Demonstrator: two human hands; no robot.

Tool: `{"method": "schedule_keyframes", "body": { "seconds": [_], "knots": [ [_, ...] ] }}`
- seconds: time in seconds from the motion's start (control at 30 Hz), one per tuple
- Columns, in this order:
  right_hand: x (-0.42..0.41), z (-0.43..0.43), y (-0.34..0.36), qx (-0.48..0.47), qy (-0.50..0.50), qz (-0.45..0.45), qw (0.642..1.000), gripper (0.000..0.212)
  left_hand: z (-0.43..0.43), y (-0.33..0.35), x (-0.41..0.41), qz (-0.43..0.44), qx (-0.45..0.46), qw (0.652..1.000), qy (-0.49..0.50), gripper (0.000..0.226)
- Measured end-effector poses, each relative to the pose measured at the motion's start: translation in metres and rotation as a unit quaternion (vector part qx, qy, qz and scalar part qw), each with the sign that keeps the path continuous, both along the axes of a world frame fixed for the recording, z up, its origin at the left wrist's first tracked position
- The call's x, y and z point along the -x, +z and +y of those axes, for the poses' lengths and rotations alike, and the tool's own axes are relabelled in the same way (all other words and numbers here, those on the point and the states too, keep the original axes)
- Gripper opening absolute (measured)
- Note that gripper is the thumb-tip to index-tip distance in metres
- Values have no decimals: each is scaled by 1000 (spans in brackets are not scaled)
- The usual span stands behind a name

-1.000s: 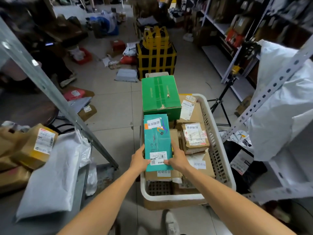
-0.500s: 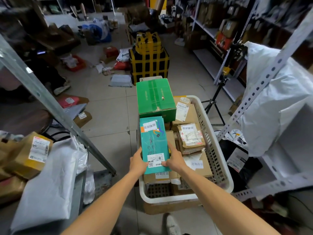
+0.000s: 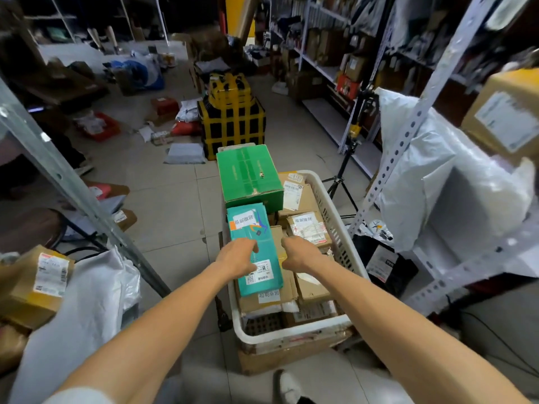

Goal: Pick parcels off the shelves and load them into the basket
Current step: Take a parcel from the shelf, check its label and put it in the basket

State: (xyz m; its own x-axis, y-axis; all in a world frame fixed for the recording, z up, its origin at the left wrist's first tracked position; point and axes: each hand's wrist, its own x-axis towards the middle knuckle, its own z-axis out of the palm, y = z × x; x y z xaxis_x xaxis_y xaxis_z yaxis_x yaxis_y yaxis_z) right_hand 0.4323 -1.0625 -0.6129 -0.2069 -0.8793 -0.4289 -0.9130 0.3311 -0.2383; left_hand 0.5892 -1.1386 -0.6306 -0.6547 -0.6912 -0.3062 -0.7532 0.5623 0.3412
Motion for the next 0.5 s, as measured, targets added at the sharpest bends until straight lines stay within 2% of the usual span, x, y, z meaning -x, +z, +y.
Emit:
{"method": "schedule_keyframes", "body": {
  "seconds": [0.2, 0.4, 0.5],
  "knots": [
    [27, 55, 39, 23, -56, -4, 998, 34, 28, 35, 53, -32, 48, 989, -137, 39],
    [70, 144, 68, 21, -127, 24, 991, 32, 84, 67, 117, -12, 90, 960, -264, 38],
    [93, 199, 79, 32, -186, 24, 982, 43, 127, 83, 150, -3, 112, 941, -321, 42]
  ]
}}
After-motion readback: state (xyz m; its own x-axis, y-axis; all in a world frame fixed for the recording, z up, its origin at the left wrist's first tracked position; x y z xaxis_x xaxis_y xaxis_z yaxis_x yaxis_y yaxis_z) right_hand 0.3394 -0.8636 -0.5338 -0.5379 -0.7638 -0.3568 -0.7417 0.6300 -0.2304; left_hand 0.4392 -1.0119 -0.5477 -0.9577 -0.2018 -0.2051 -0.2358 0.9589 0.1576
